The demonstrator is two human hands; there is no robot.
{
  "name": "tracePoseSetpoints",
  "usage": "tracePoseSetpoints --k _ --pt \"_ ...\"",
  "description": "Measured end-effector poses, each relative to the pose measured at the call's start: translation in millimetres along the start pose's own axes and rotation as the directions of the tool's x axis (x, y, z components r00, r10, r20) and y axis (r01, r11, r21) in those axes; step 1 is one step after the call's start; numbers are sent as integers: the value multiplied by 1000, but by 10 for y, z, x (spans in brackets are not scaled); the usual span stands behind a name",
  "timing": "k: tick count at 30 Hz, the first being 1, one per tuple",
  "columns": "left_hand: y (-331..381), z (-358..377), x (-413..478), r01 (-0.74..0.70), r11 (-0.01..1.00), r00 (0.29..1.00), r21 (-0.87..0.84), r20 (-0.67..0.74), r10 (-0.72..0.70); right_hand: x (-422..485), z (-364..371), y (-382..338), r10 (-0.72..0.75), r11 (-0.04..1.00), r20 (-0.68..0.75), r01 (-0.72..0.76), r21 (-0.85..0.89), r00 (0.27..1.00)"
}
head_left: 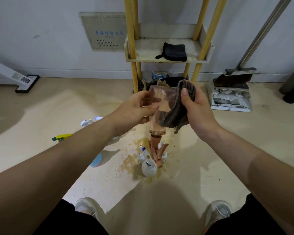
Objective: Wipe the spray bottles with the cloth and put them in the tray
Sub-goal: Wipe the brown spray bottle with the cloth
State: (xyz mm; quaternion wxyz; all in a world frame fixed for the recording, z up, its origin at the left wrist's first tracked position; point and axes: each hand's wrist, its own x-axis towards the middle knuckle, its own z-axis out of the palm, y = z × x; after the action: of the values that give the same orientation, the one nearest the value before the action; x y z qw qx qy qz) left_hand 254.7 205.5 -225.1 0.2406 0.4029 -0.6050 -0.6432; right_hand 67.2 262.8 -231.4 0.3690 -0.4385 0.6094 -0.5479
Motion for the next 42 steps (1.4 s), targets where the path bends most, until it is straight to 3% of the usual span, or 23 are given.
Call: tracePoseSetpoints --k 4,12,17,19,24,33,37,40,42 --pt "-14 44 -6 -15 1000 998 -14 -64 14 -21 70 9 39 996 10 -40 77 999" --pt "-71 160 13 -93 966 966 241 -211 146 -104 188 36 14 1000 26 -14 5 1000" --pt "-42 224 10 -131 958 922 257 -324 213 -200 303 52 17 999 40 -19 45 999" --pt "-8 197 6 -111 969 938 220 -298 175 -166 287 40 22 998 24 -23 67 999" --pt "45 86 -12 -71 995 981 -68 -183 57 -8 149 50 77 973 16 -79 219 997" --pt "161 -159 -41 -102 994 995 23 1 102 -46 188 -17 103 930 107 -134 343 989" --pt "161 -211 -64 -49 995 993 -81 101 58 -69 201 -54 60 936 146 -106 334 988" --pt "151 -122 -93 -101 995 993 -25 57 103 -87 210 -80 -5 967 132 -29 254 991" --pt "125 -30 -96 -126 992 991 -32 -47 124 -110 246 -53 -37 989 111 20 149 993"
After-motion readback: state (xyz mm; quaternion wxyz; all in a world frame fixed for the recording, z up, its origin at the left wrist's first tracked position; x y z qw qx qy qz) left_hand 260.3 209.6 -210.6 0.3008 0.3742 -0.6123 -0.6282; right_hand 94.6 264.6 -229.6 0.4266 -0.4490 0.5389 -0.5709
